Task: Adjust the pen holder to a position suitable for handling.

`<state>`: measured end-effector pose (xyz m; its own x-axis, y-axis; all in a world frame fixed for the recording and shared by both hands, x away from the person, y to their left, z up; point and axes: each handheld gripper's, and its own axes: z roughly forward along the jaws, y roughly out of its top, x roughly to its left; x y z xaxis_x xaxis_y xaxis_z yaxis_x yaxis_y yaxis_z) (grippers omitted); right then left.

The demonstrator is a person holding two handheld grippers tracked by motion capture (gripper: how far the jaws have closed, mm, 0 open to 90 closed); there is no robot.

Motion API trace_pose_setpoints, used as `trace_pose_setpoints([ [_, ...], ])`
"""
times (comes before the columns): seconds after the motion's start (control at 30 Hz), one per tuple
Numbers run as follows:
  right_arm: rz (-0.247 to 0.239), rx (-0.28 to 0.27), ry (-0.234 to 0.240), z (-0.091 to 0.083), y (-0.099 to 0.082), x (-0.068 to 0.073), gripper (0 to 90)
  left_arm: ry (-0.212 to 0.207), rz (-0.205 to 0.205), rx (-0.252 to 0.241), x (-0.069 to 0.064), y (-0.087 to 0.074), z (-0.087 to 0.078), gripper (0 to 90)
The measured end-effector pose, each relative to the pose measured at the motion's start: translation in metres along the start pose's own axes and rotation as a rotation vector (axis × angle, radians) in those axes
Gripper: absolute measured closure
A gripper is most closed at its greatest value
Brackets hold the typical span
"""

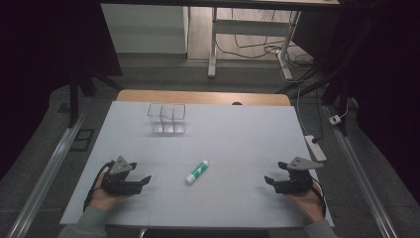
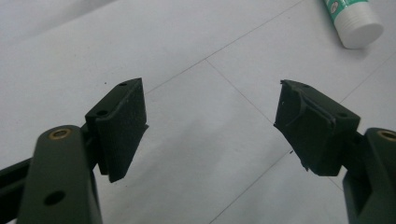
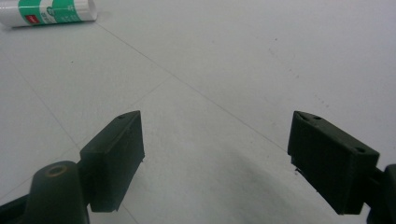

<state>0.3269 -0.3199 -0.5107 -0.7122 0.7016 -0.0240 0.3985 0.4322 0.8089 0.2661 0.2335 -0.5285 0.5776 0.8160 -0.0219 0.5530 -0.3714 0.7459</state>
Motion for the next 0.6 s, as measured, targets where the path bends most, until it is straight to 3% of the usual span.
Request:
trace_pose_setpoints([
  [0.6, 0.006, 0.010, 0.007, 0.0053, -0.0001, -0.0021, 17.9, 0.008, 0.000, 0.000, -0.0004, -0.0013, -0.0020, 24.8],
])
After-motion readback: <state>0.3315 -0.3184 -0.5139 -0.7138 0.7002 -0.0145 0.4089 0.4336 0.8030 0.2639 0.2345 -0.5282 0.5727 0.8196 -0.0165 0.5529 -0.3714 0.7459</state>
